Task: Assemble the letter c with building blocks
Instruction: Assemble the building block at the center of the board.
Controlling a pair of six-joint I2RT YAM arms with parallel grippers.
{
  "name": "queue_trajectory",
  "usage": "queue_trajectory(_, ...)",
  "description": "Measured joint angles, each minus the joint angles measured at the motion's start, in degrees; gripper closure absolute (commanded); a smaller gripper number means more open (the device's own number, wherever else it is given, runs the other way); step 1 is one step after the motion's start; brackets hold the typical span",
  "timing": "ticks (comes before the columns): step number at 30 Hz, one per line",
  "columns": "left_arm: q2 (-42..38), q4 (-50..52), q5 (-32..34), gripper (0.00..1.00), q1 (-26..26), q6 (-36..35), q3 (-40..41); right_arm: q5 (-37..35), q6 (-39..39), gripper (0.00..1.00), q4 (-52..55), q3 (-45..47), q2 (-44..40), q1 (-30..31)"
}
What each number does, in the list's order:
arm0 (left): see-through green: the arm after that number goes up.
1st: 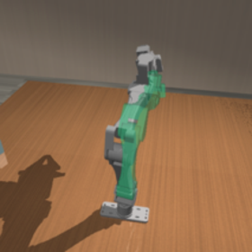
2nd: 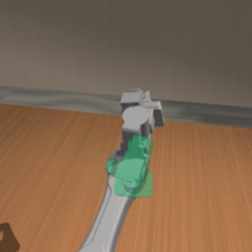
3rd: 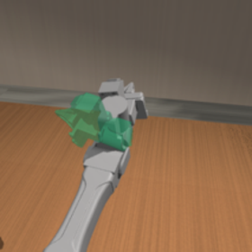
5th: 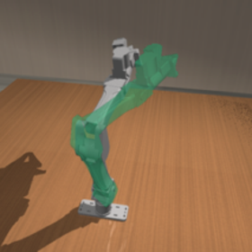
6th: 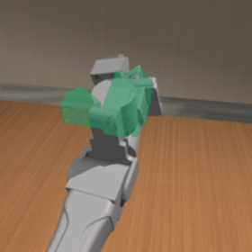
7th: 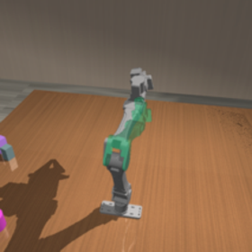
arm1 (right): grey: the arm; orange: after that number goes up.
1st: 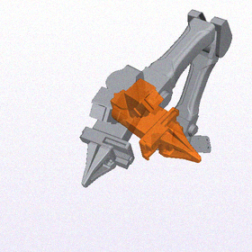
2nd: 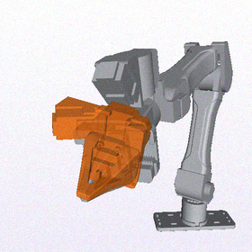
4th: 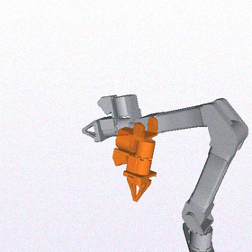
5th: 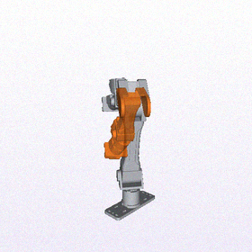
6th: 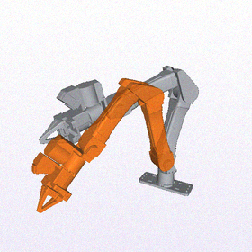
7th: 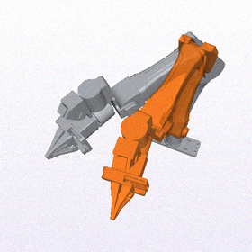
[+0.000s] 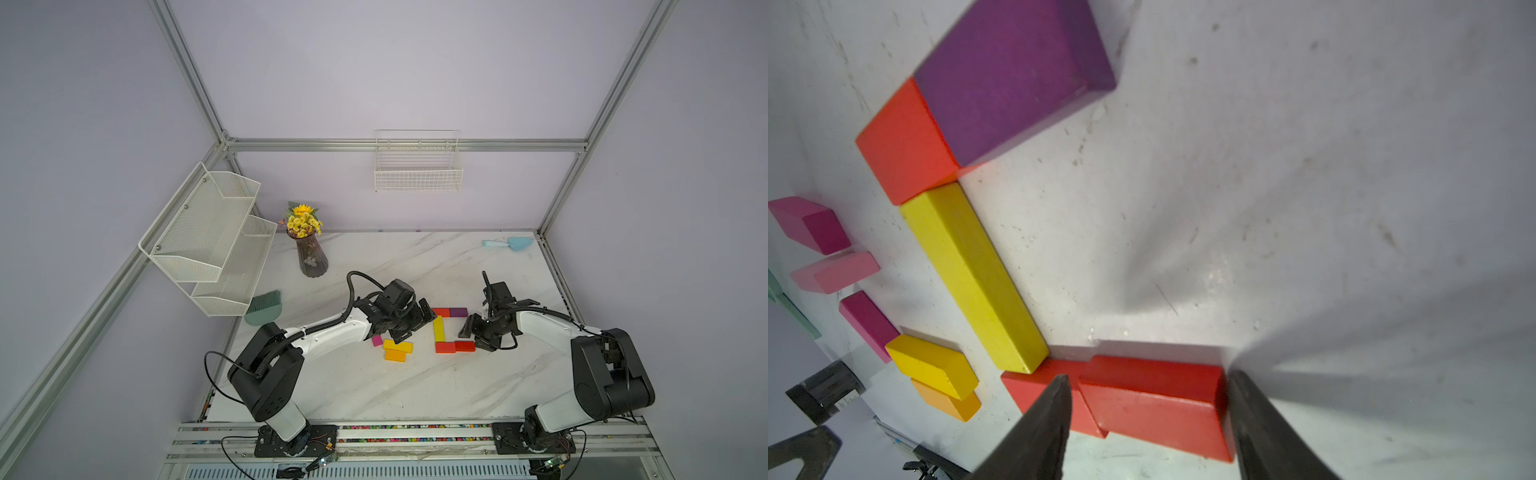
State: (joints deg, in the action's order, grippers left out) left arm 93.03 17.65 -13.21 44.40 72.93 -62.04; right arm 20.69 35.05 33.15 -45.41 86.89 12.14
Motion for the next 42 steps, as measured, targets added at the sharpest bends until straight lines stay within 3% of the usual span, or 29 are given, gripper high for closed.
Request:
queue_trajectory(9, 0.31, -0.02, -0.02, 0.00, 0.00, 0.00, -0.83, -1.53, 0.55, 0.38, 1.49, -0.83, -1.31, 0.00)
queue_trajectory(15, 0.31, 0.00, -0.02, 0.00, 0.00, 0.00, -1.07, -1.42, 0.72, 0.38, 2.29, -6.14, -1.88, 0.02)
queue_trajectory(42, 0.28, 0.00, 0.02, 0.00, -0.02, 0.00, -1.07, 0.17, 4.35, 0.37, -0.59, -8.17, 7.21, 7.10)
